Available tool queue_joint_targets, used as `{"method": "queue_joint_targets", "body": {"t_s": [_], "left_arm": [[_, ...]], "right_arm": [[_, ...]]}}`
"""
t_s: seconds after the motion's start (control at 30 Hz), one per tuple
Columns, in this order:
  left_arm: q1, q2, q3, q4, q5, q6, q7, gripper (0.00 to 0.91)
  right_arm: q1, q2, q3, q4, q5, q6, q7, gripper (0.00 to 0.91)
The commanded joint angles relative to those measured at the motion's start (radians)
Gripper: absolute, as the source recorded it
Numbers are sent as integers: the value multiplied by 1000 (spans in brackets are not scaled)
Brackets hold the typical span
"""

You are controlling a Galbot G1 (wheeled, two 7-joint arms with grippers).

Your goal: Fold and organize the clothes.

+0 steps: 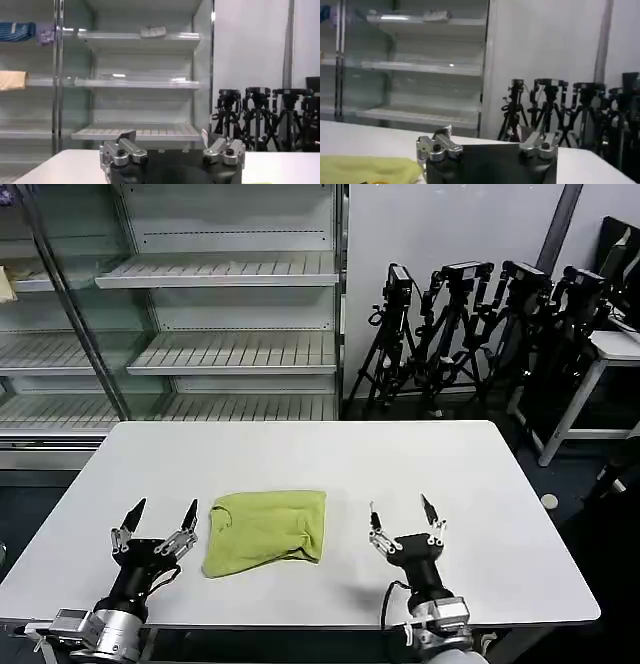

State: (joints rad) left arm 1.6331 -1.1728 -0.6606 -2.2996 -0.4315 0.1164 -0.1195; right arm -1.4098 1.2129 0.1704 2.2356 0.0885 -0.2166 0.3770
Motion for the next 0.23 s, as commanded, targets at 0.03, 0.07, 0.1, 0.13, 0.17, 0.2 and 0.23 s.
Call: {"method": "queue_joint_targets", "body": {"t_s": [0.03,0.07,0.1,0.13,0.17,0.2,0.23], "left_arm": [[3,-1,8,-15,0,4,1,907],[4,-2,9,-17,0,4,1,907],[6,-2,10,-20,0,5,1,907],[8,-2,12,-22,0,6,3,907],[11,-1,13,-25,1,8,5,907],[16,0,13,-29,2,9,8,907],[20,2,14,-31,3,11,10,907]], "right_arm": [[-95,-1,56,57,-30,20,-5,907],[-97,-1,60,61,-26,17,-5,907],[-100,0,64,64,-26,14,-8,907],[-102,1,68,66,-23,9,-11,907],[-103,3,74,67,-13,8,-22,907],[-102,6,76,67,-11,8,-22,907],[-105,8,81,65,-4,8,-28,907]]}}
